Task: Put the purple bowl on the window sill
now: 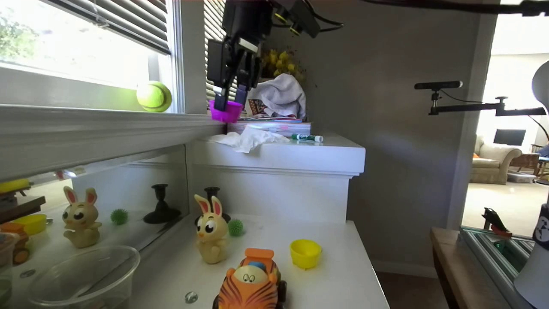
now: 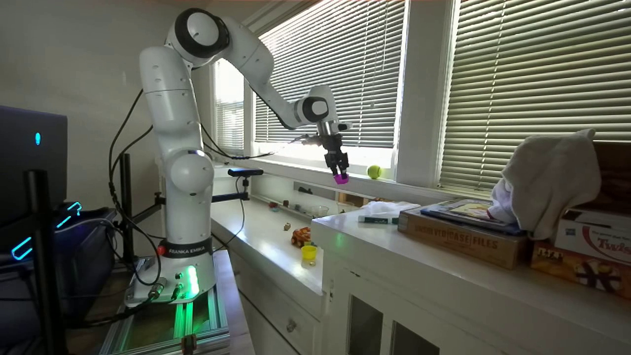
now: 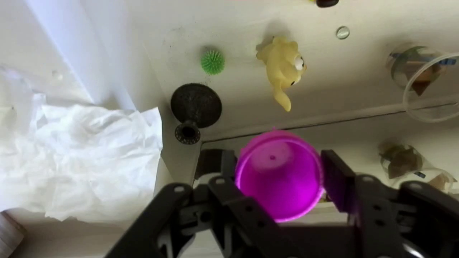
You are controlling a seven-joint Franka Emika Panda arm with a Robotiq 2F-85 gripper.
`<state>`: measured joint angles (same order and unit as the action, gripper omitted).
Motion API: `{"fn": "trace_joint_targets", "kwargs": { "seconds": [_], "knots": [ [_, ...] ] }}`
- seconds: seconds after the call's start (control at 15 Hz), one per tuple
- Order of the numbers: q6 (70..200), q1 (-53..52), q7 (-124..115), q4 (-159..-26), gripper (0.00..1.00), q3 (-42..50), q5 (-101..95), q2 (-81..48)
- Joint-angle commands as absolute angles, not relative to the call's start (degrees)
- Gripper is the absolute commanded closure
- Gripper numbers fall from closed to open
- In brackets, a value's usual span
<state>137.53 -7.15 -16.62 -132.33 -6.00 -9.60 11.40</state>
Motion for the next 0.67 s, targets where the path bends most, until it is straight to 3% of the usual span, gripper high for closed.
{"fn": "trace_joint_targets", "kwargs": {
  "seconds": [0.0, 0.6],
  "knots": [
    [134.95, -6.42, -13.36, -125.18, 0.64, -6.73, -7.89, 7.26],
    [135.09, -8.34, -7.64, -115.04, 0.64, -8.69, -7.77, -0.61]
  ]
}}
